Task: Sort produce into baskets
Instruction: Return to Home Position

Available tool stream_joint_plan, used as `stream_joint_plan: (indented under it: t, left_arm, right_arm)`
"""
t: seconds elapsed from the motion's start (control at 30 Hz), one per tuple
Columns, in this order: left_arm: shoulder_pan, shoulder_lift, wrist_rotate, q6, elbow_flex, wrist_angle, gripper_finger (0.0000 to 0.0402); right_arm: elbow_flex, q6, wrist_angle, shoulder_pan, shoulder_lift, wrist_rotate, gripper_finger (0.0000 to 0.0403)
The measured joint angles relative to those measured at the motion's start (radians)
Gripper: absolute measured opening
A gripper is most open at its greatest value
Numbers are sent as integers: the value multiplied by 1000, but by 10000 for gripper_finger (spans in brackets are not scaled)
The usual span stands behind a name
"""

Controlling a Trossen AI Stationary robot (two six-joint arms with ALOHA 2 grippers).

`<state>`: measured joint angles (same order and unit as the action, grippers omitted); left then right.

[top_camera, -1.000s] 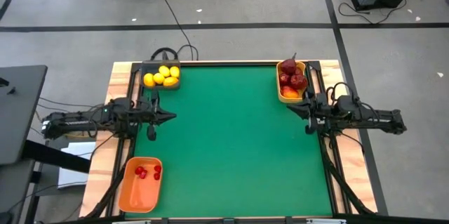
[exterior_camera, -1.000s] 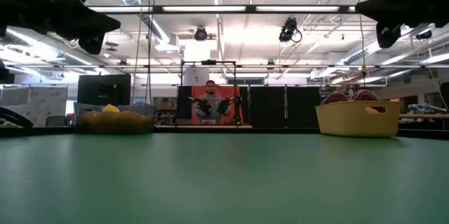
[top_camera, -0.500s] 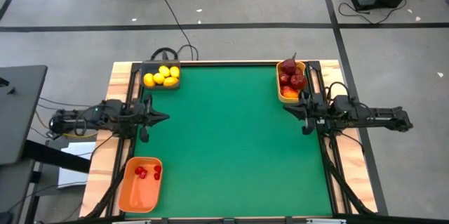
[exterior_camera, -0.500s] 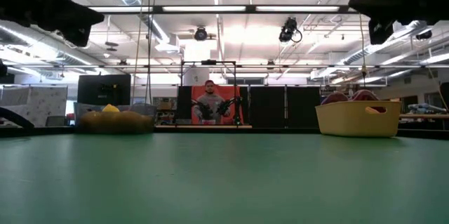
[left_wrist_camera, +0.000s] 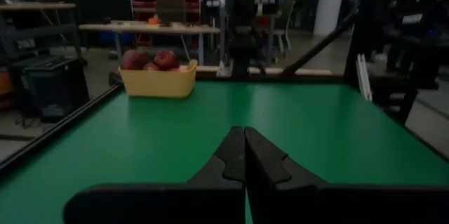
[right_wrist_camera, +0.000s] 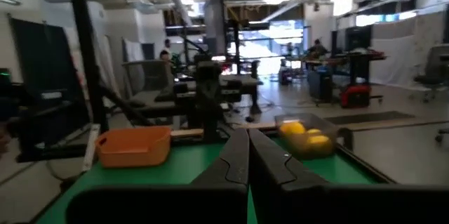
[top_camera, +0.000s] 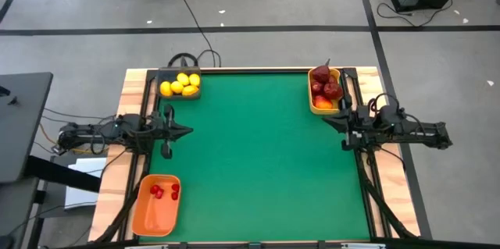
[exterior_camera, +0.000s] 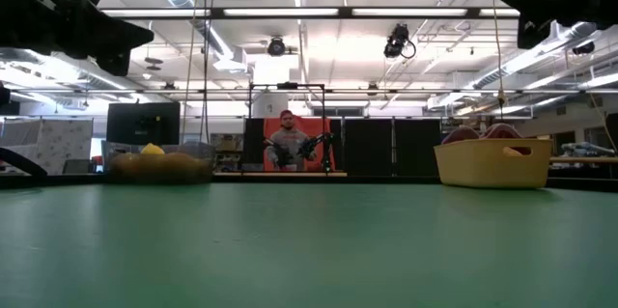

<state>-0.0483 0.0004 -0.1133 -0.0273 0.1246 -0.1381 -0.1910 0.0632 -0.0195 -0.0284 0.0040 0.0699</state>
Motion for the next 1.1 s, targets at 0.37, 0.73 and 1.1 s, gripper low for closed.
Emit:
stream_joint_plan:
  t: [0.37, 0.73, 1.1]
  left_arm:
    - [0, -1, 6, -1, -116, 230, 0]
    - [0, -1, -1, 34, -116, 200, 0]
    - [0, -1, -5, 40, -116, 161, 0]
  right_arm:
    - [108, 77, 127, 0, 0, -48, 9]
    - [185, 121, 149, 1, 3, -67, 9]
    - [185, 70, 34, -8, 7, -59, 9]
